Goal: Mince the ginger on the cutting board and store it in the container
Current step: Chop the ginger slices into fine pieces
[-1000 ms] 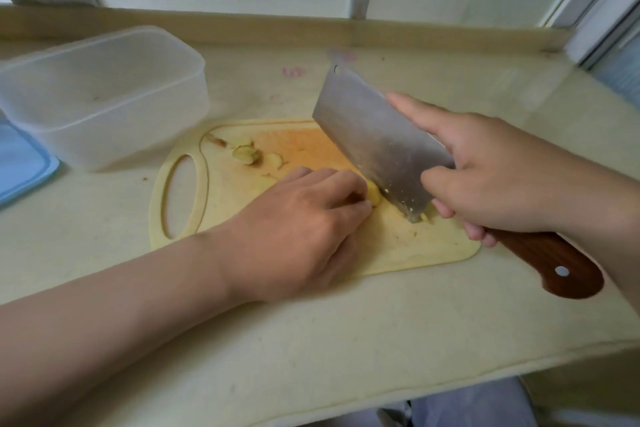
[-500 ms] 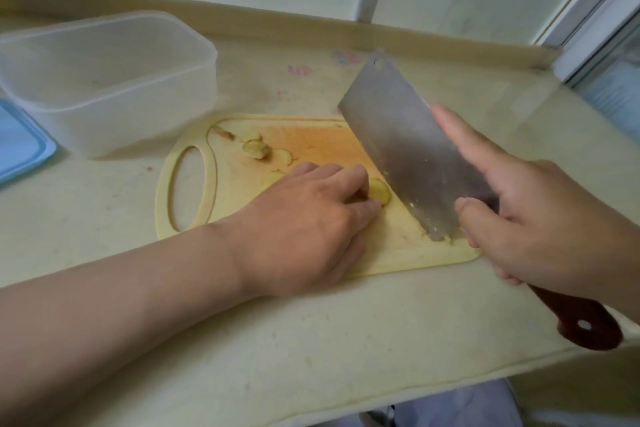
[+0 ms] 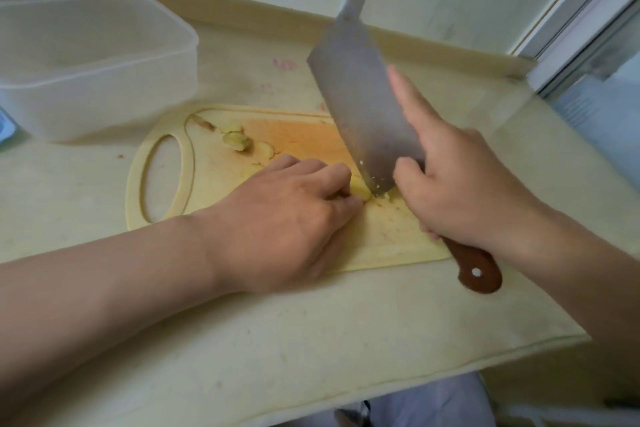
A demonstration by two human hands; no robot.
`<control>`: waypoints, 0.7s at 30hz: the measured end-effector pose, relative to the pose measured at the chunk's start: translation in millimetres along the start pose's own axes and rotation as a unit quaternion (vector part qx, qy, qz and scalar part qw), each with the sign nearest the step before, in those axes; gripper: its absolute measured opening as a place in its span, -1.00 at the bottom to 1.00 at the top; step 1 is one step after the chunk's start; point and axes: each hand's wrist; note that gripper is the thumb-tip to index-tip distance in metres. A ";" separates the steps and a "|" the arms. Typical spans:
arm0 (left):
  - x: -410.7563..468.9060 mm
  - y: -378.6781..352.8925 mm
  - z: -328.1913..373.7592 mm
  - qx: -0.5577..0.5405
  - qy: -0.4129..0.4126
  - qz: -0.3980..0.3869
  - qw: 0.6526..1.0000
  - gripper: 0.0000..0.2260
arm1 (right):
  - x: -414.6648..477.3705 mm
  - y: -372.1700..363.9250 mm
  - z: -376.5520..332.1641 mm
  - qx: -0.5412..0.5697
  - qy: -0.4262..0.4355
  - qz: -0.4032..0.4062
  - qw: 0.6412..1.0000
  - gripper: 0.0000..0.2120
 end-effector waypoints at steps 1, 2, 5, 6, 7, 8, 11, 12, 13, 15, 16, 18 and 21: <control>0.0 -0.2 0.0 0.004 0.001 -0.001 1.000 -0.49 | -9.2 -1.3 5.5 0.010 -0.007 0.009 1.000 -0.10; -0.1 -0.5 -0.4 0.008 0.003 -0.003 1.000 -0.49 | -17.2 -1.1 9.2 0.015 -0.016 0.009 1.000 -0.10; -0.3 -1.0 -1.3 0.012 0.000 -0.003 1.000 -0.49 | -28.9 6.2 13.3 -0.011 -0.026 -0.008 1.000 -0.11; -0.8 -1.3 -1.3 0.010 -0.001 0.001 1.000 -0.48 | -28.1 9.0 12.0 -0.030 -0.021 -0.019 0.999 -0.12; -0.5 -1.5 -1.2 0.009 0.000 0.004 1.000 -0.48 | -25.3 12.0 9.2 -0.050 -0.014 -0.034 0.998 -0.12; 0.1 -2.0 -1.0 0.010 0.000 0.005 1.000 -0.47 | -20.3 14.4 4.8 -0.070 -0.010 -0.052 0.996 -0.13; 0.4 -3.0 -1.1 0.013 -0.002 0.014 1.000 -0.49 | 5.9 12.9 -11.1 -0.081 -0.004 -0.074 0.994 -0.12; 0.3 -3.3 -0.8 0.013 -0.002 0.017 1.000 -0.50 | 13.0 11.1 -14.9 -0.071 -0.003 -0.068 0.995 -0.12; 0.1 -3.6 -0.4 0.014 -0.002 0.020 1.000 -0.50 | 17.2 9.0 -17.2 -0.056 -0.003 -0.061 0.997 -0.11; -0.4 -3.1 -0.2 0.014 -0.002 0.023 1.000 -0.50 | 16.0 3.8 -14.0 -0.019 -0.003 -0.044 0.999 -0.10; -0.6 -2.7 -0.4 0.014 -0.003 0.019 1.000 -0.49 | 10.6 1.3 -8.8 0.002 -0.006 -0.033 0.999 -0.10; -1.1 -2.4 -0.7 0.015 -0.001 0.014 1.000 -0.49 | -5.0 -1.4 3.2 0.041 -0.015 -0.016 0.999 -0.10; -0.8 -2.2 -0.3 0.011 0.001 0.016 1.000 -0.47 | -25.3 1.6 11.5 0.033 -0.023 -0.004 0.999 -0.11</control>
Point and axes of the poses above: each hand's wrist, its own x-axis towards the middle knuckle, its own y-axis out of the back of the hand, z = x × y, and after that the axes turned 13 degrees about -y, right-handed
